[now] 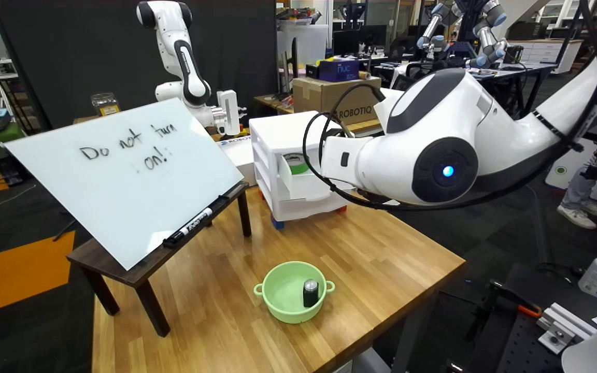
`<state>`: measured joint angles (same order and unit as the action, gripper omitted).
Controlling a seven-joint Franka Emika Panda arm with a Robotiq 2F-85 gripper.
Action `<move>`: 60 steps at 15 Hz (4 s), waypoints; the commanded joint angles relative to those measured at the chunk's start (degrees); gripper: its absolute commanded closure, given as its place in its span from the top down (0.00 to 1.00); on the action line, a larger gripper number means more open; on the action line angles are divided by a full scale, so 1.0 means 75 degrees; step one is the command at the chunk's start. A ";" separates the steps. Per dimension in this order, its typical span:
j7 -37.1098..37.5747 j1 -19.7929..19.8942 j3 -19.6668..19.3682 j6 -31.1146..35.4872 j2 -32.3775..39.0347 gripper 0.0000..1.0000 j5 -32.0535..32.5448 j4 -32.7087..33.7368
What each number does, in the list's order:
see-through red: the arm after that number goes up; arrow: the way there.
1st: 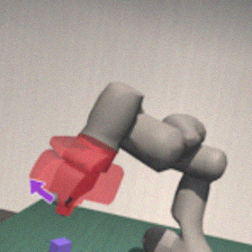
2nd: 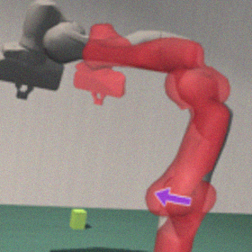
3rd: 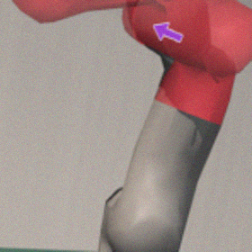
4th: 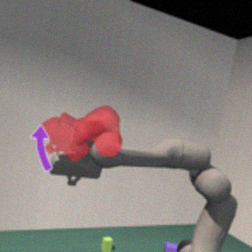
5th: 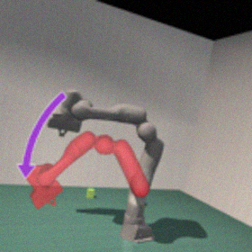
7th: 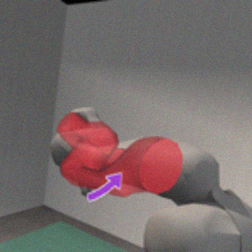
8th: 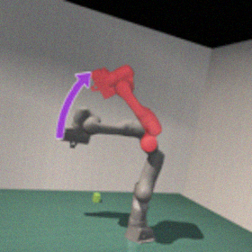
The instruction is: Close the top drawer
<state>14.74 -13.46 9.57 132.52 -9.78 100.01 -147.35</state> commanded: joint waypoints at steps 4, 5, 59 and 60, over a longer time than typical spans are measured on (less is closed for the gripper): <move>0.0204 0.0172 -0.0206 0.0176 0.0024 1.00 0.0915 0.0034; 0.0242 0.0160 -0.0218 0.0233 0.0046 1.00 0.0968 0.0031; -0.0041 0.0677 -0.0692 0.0431 0.0560 0.44 0.1258 0.0424; -0.0075 0.0683 -0.0697 0.0442 0.0585 0.45 0.1252 0.0476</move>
<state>15.06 -9.33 4.58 133.65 -6.70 107.79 -145.69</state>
